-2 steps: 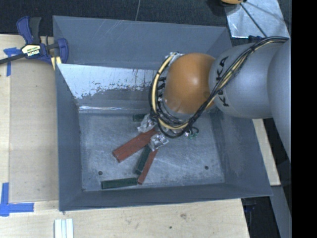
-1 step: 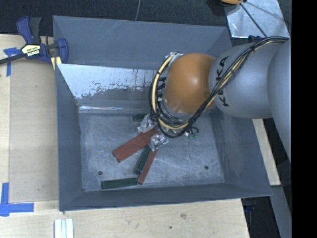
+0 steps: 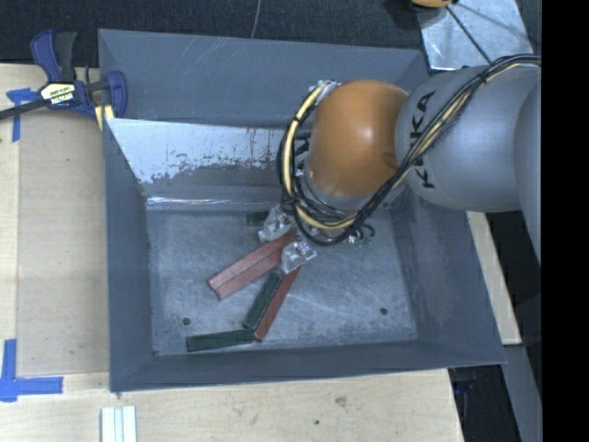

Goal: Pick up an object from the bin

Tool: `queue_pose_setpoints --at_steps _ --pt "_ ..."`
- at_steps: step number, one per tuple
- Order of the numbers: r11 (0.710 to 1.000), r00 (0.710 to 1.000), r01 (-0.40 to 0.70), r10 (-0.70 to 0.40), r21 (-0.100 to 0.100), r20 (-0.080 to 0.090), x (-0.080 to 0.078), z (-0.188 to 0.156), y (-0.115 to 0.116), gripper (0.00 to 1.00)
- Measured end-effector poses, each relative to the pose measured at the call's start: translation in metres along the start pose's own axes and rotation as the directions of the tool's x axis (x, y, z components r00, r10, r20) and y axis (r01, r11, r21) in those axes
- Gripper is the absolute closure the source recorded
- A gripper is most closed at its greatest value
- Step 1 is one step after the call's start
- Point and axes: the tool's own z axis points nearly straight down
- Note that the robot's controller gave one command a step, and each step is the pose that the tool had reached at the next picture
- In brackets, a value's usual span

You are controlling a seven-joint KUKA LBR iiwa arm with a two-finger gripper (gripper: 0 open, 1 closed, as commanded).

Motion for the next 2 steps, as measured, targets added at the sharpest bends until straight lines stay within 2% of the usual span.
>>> queue_pose_setpoints --at_steps 1,2 --pt "1.000 1.000 -0.004 0.004 0.001 0.004 0.000 -0.025 0.001 1.00" --pt "1.000 1.000 -0.030 0.030 0.000 -0.001 0.010 -0.103 -0.016 1.00"
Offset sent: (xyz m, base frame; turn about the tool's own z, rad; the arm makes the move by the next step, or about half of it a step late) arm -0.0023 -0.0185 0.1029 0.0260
